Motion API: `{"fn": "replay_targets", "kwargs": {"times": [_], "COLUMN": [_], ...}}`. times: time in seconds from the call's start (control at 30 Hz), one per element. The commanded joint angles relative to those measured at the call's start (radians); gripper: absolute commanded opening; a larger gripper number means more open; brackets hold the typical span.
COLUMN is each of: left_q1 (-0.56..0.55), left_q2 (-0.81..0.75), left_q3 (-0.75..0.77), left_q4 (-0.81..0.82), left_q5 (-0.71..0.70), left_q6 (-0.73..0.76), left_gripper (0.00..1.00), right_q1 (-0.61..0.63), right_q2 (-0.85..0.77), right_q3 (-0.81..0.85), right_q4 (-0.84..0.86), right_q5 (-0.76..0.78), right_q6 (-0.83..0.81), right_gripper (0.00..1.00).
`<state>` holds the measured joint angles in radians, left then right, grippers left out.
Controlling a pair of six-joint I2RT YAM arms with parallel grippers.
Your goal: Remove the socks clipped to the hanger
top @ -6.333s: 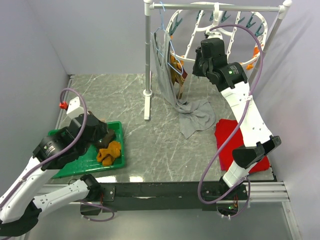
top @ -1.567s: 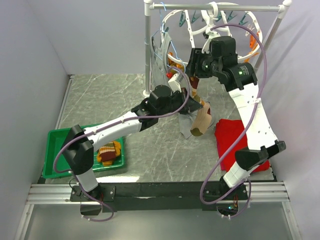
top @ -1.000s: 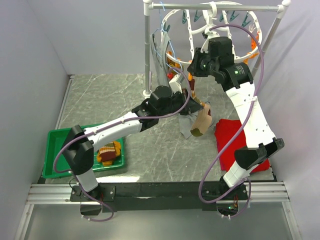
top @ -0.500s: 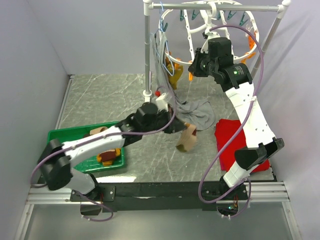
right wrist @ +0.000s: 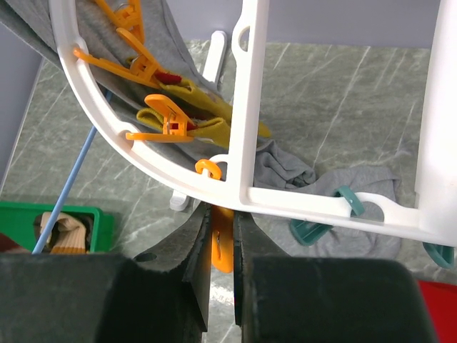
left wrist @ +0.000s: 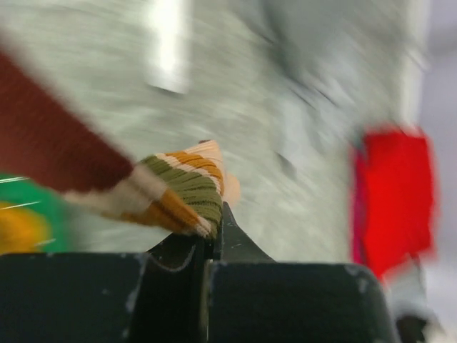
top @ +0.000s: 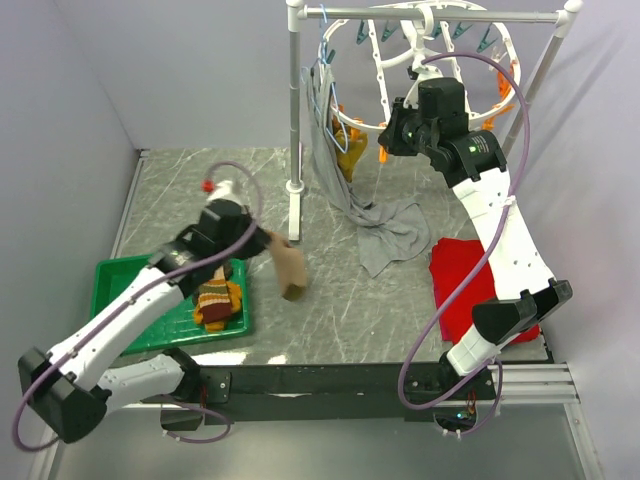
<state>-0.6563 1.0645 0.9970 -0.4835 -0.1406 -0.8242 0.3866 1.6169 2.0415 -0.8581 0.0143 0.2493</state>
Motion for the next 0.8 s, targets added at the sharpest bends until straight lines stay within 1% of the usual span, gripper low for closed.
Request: {"fn": "replay_targets", "kwargs": {"times": [0.0,0.03,0.07,0.1,0.17,0.4,0.5,0.6,0.63,0.67,0.73,0.77], "left_q1": [0.107,0.133,0.142,0.152,0.172,0.188,0.192,0.198,0.202,0.204,0.208,0.208], "left_q2": [-0.112,-0.127,-0.153,-0.165,-0.199,-0.259,-0.265,-0.229,-0.219,-0.206,-0.199,-0.201], "left_q3": [0.094,0.116,0.127,0.138,0.164,0.226,0.190,0.146,0.129,0.123,0.109,0.107], "left_q4": [-0.248,-0.280,-0.334,-0.360,-0.423,-0.539,-0.511,-0.501,-0.500,-0.498,-0.492,-0.489], "left_q5": [-0.196,-0.223,-0.247,-0.295,-0.336,-0.511,-0.518,-0.493,-0.490,-0.487,-0.493,-0.496], "left_q6": [0.013,0.004,-0.001,-0.004,-0.010,-0.039,-0.004,-0.003,-0.007,-0.010,-0.024,-0.033], "left_gripper": [0.01,0.01,0.01,0.01,0.01,0.02,0.06,0.11,0.17,0.36,0.70,0.93], "right_q1": [0.005,0.005,0.005,0.005,0.005,0.005,0.005,0.005,0.005,0.005,0.003,0.003], "right_q2": [-0.028,-0.028,-0.028,-0.029,-0.031,-0.041,-0.046,-0.051,-0.048,-0.048,-0.048,-0.051], "right_q3": [0.003,0.005,0.005,0.005,0.003,-0.017,-0.023,-0.035,-0.035,-0.035,-0.037,-0.038], "right_q4": [0.004,0.002,0.002,0.002,0.002,0.007,0.008,0.016,0.013,0.010,0.010,0.011], "right_q5": [0.001,0.003,0.004,0.004,0.009,0.007,0.004,0.001,0.007,0.009,0.012,0.010], "right_q6": [-0.002,-0.001,-0.002,-0.005,-0.005,-0.008,-0.005,-0.007,-0.008,-0.011,-0.013,-0.013], "right_gripper": [0.04,0.04,0.04,0.04,0.04,0.04,0.04,0.05,0.04,0.04,0.05,0.05]}}
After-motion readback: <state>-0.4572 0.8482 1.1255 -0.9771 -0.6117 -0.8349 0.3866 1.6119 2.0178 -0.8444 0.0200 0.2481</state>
